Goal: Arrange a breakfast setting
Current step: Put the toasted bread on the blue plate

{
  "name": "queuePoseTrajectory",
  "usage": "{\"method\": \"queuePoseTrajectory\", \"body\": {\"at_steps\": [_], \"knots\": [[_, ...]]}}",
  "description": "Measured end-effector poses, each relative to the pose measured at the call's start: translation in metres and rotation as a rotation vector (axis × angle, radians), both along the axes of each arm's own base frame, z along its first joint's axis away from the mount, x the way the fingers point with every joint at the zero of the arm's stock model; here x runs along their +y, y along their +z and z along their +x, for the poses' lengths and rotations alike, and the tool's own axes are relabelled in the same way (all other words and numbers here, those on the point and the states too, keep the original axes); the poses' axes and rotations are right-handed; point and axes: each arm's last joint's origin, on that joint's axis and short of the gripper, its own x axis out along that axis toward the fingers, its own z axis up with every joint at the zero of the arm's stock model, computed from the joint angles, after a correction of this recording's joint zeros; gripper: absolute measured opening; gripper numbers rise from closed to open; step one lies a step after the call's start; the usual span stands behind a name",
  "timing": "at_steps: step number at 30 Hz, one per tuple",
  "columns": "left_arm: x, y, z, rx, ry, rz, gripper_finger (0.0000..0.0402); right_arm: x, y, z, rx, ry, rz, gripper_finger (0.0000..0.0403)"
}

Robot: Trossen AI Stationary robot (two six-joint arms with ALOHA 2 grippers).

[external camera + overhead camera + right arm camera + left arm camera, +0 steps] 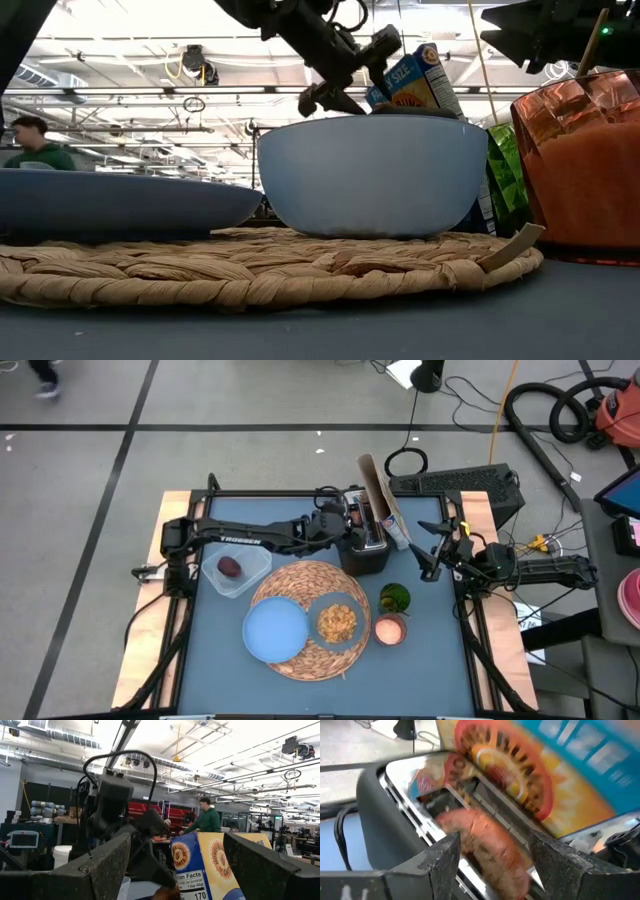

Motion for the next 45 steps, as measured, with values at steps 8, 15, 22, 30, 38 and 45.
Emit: {"method": "queuePoseTrajectory", "body": {"at_steps": [8,15,22,30,38,45], "knots": [[-0.001,-0.010,0.004,0.007,0.005,-0.014,0.0239,0.000,0.000,0.000,0.002,0.000,0.000,0.0313],[-0.001,-0.012,0.005,0.001,0.011,-0.022,0.0239,0.000,0.000,0.000,0.002,0.000,0.000,0.0313],[-0.001,-0.012,0.005,-0.001,0.016,-0.026,0.0233,0.000,-0.001,0.000,0.004,0.000,0.000,0.0313],[-0.001,-0.012,0.005,0.004,0.013,-0.027,0.0163,0.000,-0.001,0.000,0.005,0.000,0.000,0.0313],[-0.001,-0.011,0.006,-0.009,0.013,-0.031,0.0135,0.000,-0.001,0.000,0.005,0.000,0.000,0.0313],[-0.001,-0.009,0.007,-0.040,0.010,-0.020,0.0117,0.000,-0.001,0.000,0.005,0.000,0.000,0.0313]]}}
